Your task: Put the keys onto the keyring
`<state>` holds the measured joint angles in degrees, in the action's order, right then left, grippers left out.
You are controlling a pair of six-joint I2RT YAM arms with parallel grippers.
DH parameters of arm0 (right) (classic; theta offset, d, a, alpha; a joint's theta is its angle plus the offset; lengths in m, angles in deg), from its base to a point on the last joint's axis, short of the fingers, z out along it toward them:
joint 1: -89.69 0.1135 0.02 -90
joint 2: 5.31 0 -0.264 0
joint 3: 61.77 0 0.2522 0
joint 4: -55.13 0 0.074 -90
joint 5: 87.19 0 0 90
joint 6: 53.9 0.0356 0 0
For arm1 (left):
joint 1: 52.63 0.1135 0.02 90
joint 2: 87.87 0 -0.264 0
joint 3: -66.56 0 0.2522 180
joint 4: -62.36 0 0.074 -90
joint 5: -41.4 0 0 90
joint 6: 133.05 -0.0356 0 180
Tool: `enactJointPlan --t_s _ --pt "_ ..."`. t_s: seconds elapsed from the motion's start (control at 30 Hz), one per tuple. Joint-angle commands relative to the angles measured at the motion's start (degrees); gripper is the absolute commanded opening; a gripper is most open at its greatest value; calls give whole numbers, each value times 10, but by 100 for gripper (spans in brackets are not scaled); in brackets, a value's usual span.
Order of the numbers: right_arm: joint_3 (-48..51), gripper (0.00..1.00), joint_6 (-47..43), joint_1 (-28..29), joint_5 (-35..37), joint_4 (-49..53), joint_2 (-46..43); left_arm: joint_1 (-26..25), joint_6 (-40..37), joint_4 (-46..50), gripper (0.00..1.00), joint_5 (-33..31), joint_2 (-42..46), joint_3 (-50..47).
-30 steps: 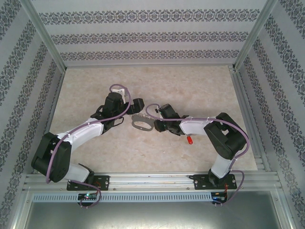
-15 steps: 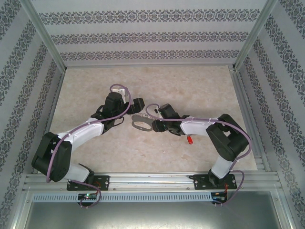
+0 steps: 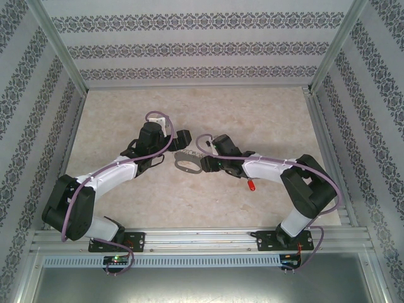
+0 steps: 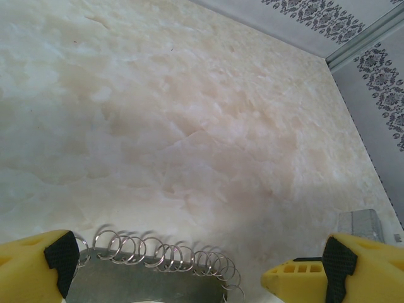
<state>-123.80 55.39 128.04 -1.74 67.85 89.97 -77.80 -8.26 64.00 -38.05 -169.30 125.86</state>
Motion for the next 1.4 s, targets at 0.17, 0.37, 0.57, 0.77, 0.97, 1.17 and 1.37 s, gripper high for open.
enactJointPlan --t_s 0.17,0.37,0.57,0.77,0.97,1.17,1.37 --pt "-19 56 4 -7 -9 -3 45 -4 -2 -23 100 9 5 1" --pt "-30 56 -1 -7 -8 -4 60 -4 -5 -25 100 6 5 0" --pt "-40 55 -7 -6 -11 -4 71 -5 -5 -26 100 7 1 1" --pt "-43 55 -17 -2 -22 -7 71 -4 -5 -29 100 8 -5 0" --pt "-46 53 -24 4 -22 -5 71 -4 -2 -36 100 11 -9 -1" --pt "-46 52 -40 9 -21 -1 69 -4 -1 -38 100 12 -10 -3" --pt "-62 52 -55 16 -10 22 73 -4 0 -39 100 12 -10 -4"
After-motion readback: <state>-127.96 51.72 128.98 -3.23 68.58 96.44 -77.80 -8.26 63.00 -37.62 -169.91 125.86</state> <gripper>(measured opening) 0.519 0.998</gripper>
